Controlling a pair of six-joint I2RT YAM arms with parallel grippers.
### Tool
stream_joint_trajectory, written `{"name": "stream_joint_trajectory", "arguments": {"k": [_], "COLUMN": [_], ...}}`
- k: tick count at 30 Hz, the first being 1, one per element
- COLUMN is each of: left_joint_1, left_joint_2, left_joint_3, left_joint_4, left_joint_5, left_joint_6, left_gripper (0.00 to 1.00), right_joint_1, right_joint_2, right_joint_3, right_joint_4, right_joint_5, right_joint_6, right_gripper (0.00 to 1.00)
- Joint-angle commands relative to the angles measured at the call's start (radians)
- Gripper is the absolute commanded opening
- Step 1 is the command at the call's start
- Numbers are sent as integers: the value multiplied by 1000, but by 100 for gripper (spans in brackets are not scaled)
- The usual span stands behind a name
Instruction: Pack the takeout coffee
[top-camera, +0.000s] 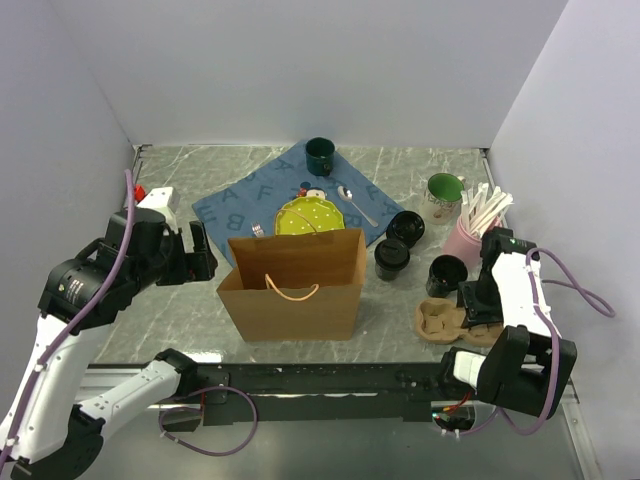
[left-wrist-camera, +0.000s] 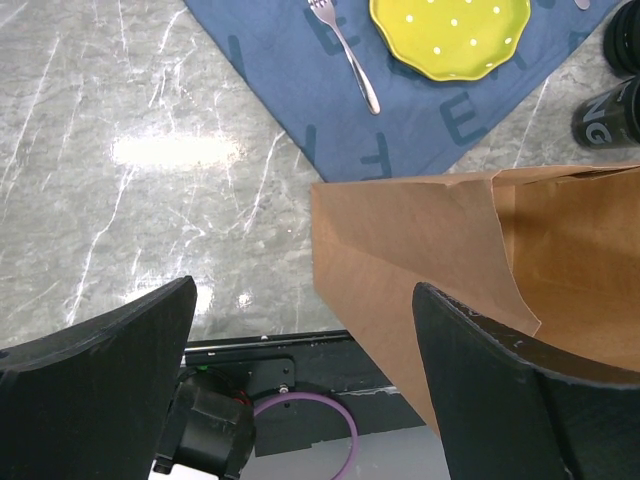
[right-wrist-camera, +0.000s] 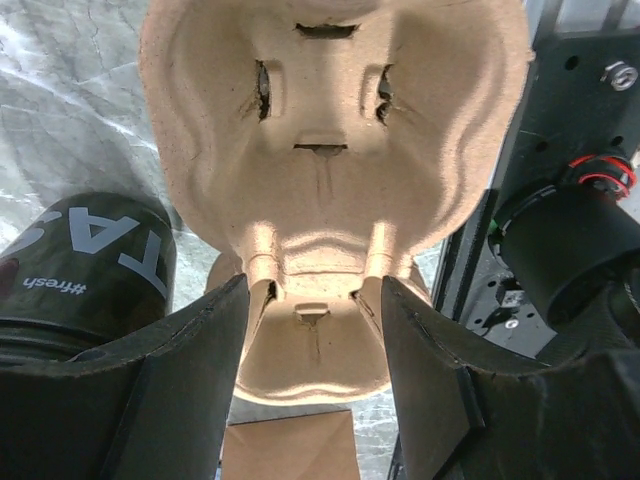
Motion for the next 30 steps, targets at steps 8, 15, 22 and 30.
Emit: {"name": "stream_joint_trajectory", "arguments": {"k": [8, 15, 22, 30], "left_joint_1": [-25, -25, -25, -25], "left_joint_2": [13, 22, 31, 41], "left_joint_3": [35, 42, 51, 58], "left_joint_4": [12, 9, 10, 7], "left_joint_5": [-50, -58, -66, -73], "left_joint_6": [20, 17, 17, 15], "left_gripper": [96, 96, 96, 96], "right_joint_1": [21, 21, 21, 21], "right_joint_2": [2, 16, 16, 22], "right_joint_3": [-30, -33, -38, -61], "right_joint_4": [-13, -4, 13, 56], "right_joint_5": [30, 42, 47, 36], "right_joint_6": [54, 51, 53, 45], "right_gripper": [62, 61, 58, 56]}}
